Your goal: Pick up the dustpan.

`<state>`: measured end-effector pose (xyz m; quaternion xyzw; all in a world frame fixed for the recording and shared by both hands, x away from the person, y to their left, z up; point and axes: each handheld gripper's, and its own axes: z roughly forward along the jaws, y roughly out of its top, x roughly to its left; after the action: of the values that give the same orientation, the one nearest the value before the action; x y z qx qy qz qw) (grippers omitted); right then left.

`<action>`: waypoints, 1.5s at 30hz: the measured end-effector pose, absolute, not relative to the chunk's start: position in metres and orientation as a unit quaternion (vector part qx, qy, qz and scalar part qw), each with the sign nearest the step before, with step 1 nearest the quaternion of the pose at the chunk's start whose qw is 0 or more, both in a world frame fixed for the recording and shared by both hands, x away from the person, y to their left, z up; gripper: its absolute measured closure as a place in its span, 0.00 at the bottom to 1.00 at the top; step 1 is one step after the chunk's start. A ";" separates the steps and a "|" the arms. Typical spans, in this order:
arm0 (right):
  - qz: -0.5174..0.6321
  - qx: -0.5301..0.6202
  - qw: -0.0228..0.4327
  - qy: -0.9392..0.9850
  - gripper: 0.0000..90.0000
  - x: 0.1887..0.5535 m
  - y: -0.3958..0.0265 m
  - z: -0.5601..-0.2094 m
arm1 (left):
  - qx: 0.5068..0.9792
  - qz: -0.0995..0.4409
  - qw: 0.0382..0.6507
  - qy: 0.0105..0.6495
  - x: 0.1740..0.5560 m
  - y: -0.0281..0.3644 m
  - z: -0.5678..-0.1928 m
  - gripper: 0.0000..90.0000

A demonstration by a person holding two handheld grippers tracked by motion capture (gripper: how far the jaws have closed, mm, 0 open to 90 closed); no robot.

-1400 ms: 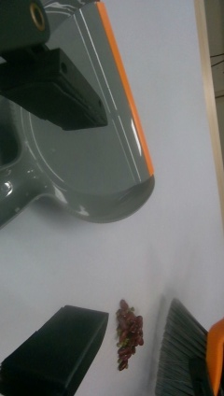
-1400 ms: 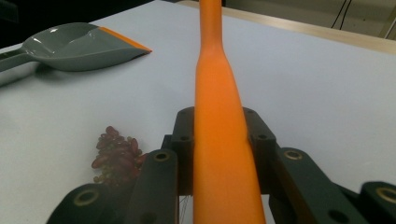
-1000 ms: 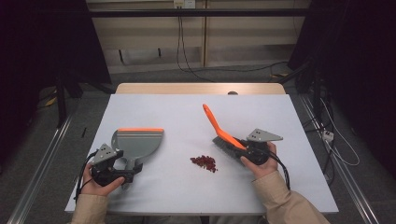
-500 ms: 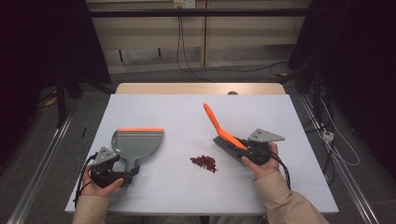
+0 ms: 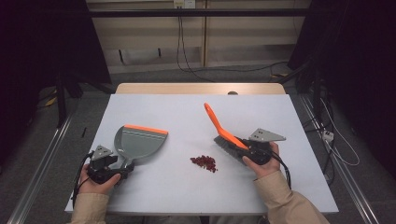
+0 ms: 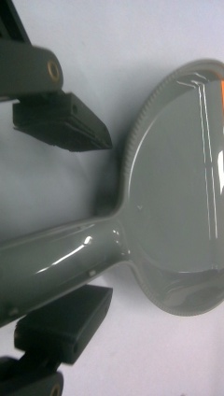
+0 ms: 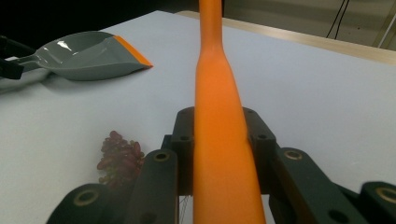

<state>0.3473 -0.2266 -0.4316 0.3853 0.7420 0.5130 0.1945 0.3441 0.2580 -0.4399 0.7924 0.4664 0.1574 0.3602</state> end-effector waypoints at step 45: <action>0.516 0.393 0.189 0.737 0.79 0.349 -0.227 -0.434 | 0.866 0.032 0.366 0.340 0.338 0.228 -0.415 0.69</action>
<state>0.3490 -0.2270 -0.4339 0.3935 0.7366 0.5165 0.1893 0.3381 0.2278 -0.4153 0.8659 0.3396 0.0317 0.3659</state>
